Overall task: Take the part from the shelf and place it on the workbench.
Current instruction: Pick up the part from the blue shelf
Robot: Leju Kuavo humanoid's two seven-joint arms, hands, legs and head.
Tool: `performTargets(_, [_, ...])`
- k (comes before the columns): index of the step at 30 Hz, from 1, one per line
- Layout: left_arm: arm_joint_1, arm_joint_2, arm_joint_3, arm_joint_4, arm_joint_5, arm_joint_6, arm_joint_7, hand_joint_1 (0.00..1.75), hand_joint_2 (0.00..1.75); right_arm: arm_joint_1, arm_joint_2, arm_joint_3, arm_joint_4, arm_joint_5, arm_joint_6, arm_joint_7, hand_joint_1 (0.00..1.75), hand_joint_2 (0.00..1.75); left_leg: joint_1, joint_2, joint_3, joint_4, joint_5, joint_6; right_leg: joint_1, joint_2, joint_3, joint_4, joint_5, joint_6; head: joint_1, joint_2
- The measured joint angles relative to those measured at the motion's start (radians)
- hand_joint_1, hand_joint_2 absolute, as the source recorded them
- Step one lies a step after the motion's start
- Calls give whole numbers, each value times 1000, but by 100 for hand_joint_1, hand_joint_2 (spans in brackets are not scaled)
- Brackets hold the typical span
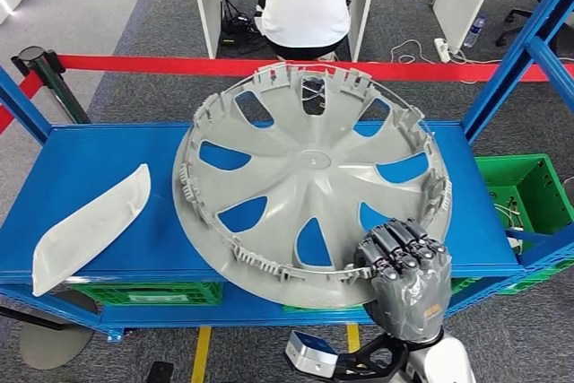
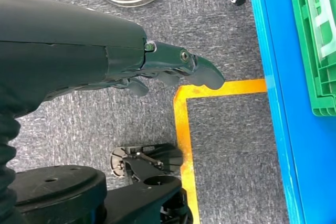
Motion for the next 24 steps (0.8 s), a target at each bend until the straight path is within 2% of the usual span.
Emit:
performTargets(5, [-2, 0, -11, 3, 0, 10, -1, 0, 175, 0, 0, 25, -7, -13, 0, 63, 175, 175, 0, 0, 0, 0, 0, 0, 0, 0, 0, 0, 0, 0, 0, 0])
performTargets(7, [-2, 0, -14, 4, 1, 11, -1, 0, 175, 3, 1, 31, -7, -49, 0, 45, 175, 175, 0, 0, 0, 0, 0, 0, 0, 0, 0, 0, 0, 0, 0, 0])
performTargets(9, [-3, 0, -15, 5, 4, 10, -2, 0, 175, 11, 8, 26, -7, -104, 0, -25, 175, 175, 0, 0, 0, 0, 0, 0, 0, 0, 0, 0, 0, 0, 0, 0])
performTargets(10, [-3, -1, -16, 6, 6, 8, -2, 0, 175, 20, 21, 14, -5, -147, 0, -99, 175, 175, 0, 0, 0, 0, 0, 0, 0, 0, 0, 0, 0, 0, 0, 0])
performTargets(13, [-4, -1, -21, 6, 9, 1, -5, 0, 175, 50, 86, -68, 7, -304, 1, -394, 175, 175, 0, 0, 0, 0, 0, 0, 0, 0, 0, 0, 0, 0, 0, 0])
performTargets(14, [-4, -1, -24, 7, 9, -1, -6, 0, 175, 57, 105, -96, 12, -334, 1, -450, 175, 175, 0, 0, 0, 0, 0, 0, 0, -1, 0, -1, 0, 0, 0, 0])
performTargets(16, [-6, -1, -31, 7, 9, 1, -8, 0, 175, 66, 131, -136, 19, -355, 1, -484, 175, 175, -1, -1, 0, 0, -1, 0, -1, -1, 1, -1, 0, 0, 0, 0])
performTargets(21, [-8, -1, -46, 7, 8, 13, -8, 0, 175, 92, 168, -194, 38, -379, 2, -487, 175, 175, -7, 0, 0, 1, -2, 3, -7, 0, 0, -2, 0, 2, 0, 0])
performTargets(24, [-9, -1, -57, 9, 3, 13, -8, 0, 175, 100, 181, -214, 43, -384, 1, -488, 175, 175, -13, 0, 0, 3, -5, 8, -12, 0, 1, -3, -1, 7, 0, 0])
